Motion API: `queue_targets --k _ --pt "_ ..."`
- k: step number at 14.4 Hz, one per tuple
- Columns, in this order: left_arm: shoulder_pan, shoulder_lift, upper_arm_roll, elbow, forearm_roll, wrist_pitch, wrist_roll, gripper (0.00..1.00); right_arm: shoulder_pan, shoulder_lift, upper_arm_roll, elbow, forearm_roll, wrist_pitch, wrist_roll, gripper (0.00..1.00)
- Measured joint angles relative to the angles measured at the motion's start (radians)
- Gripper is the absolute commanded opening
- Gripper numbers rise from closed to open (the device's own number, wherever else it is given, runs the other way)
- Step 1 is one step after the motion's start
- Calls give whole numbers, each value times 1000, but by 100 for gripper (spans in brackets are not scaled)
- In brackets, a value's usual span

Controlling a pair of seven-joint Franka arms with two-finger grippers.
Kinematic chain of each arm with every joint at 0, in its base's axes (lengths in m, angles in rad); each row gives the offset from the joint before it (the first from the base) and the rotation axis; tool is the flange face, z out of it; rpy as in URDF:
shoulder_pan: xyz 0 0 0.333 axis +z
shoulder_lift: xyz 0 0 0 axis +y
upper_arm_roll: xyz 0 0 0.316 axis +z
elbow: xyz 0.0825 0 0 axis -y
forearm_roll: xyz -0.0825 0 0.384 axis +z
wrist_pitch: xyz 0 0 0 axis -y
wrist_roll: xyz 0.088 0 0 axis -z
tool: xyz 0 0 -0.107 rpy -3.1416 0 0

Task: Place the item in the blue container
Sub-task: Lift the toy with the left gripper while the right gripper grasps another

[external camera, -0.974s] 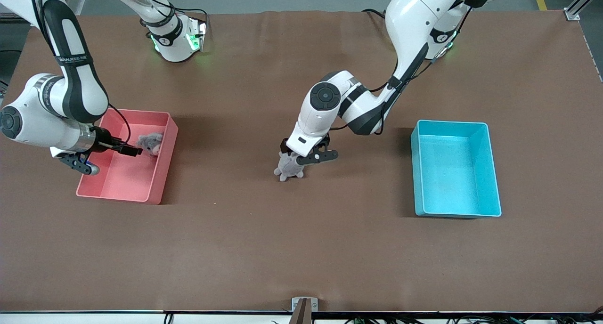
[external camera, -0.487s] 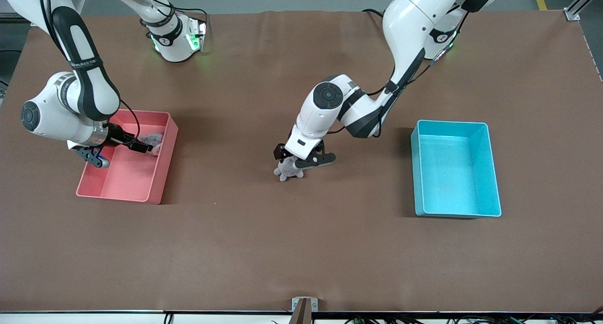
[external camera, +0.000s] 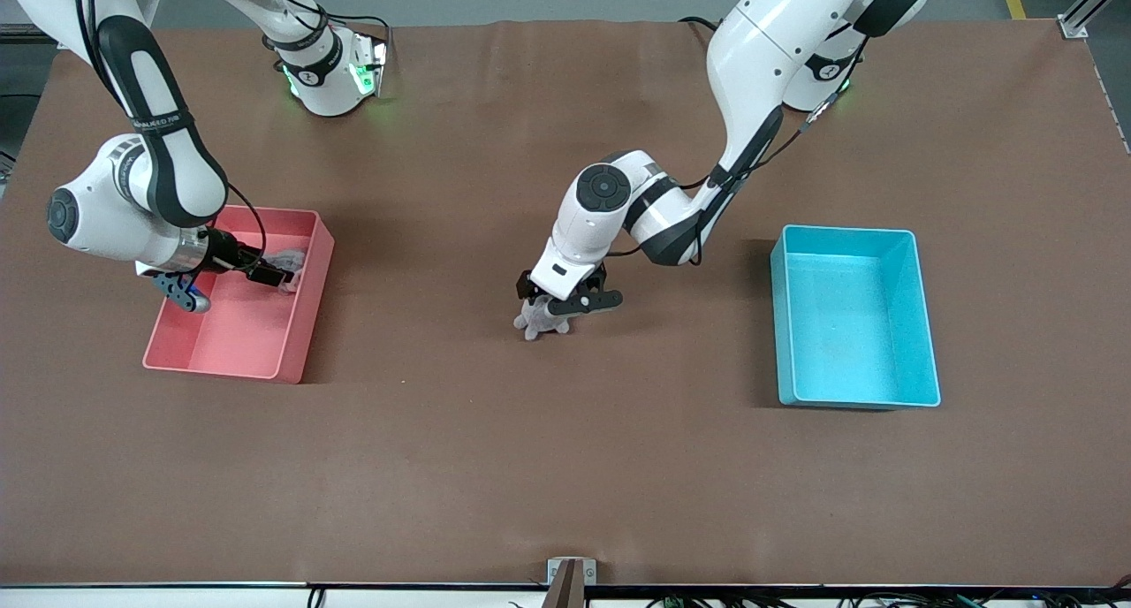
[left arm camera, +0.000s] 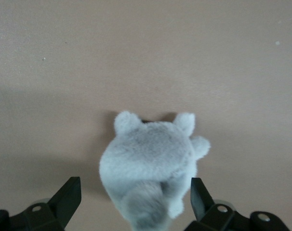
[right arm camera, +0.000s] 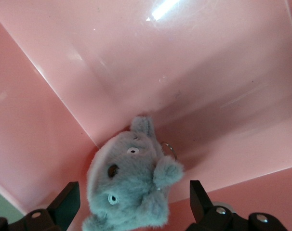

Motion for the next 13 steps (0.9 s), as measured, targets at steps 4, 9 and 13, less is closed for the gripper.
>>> queue_targets --k 4,9,13 --pt "-2 19 0 1 2 6 0 93 1 21 4 -11 1 18 0 100" --pt "-4 23 -1 8 2 20 0 41 19 66 13 -12 34 33 -3 96" --pt "-6 23 -1 14 5 20 1 25 27 80 13 -12 36 38 -3 85"
